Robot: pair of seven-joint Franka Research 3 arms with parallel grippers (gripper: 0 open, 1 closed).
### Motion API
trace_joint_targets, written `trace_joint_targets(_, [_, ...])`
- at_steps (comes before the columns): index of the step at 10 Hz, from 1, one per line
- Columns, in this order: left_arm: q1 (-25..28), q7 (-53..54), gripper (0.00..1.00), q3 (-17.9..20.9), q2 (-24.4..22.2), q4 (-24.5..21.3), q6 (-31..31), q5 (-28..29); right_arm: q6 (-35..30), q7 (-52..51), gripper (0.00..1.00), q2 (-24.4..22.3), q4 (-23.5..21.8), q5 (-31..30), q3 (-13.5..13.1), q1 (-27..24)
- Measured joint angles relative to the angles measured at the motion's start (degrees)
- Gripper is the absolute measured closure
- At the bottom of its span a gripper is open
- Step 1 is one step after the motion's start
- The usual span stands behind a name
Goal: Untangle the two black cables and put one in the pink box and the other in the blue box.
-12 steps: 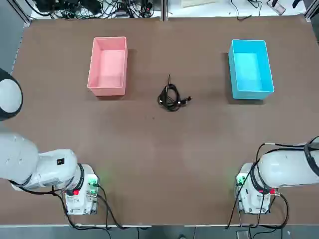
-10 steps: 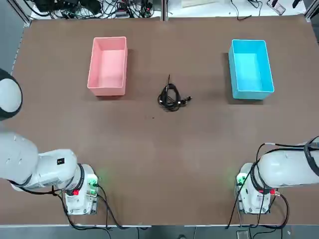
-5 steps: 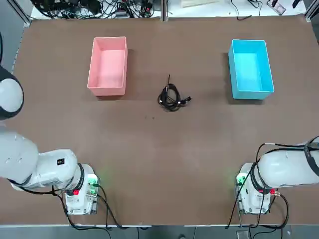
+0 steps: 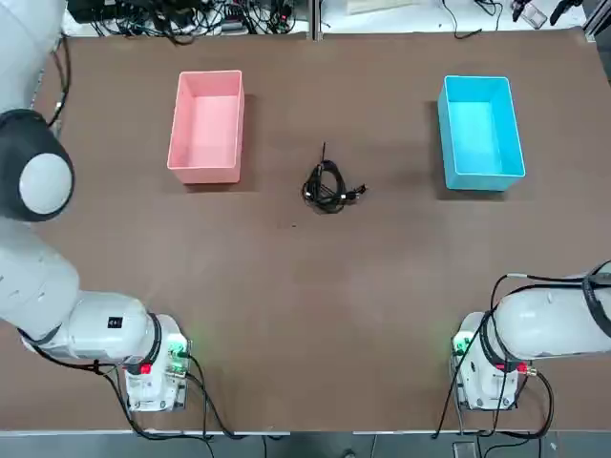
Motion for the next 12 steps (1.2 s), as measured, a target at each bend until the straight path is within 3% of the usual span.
trace_joint_targets(2, [-5.76,-14.53,0.00,-0.07,3.61,-0.05,2.75,4.02,1.92,2.74,0.00,0.02,-1.54,0.71,0.29,0.58])
trace_joint_targets(6, [-14.40,-40.34,0.00,-0.10,10.24,-0.11,7.68,4.83,8.41,12.48,0.00,0.10,-6.75,1.87,0.46,3.99])
trace_joint_targets(10, [-22.11,-68.07,0.00,-0.05,16.24,-0.20,18.97,5.59,14.79,24.31,0.00,0.17,-12.14,1.93,0.54,8.45])
trace_joint_targets(12, [-24.14,-76.71,0.00,-0.06,18.63,-0.20,22.80,7.11,19.54,29.91,0.00,0.18,-14.78,1.96,0.54,9.98])
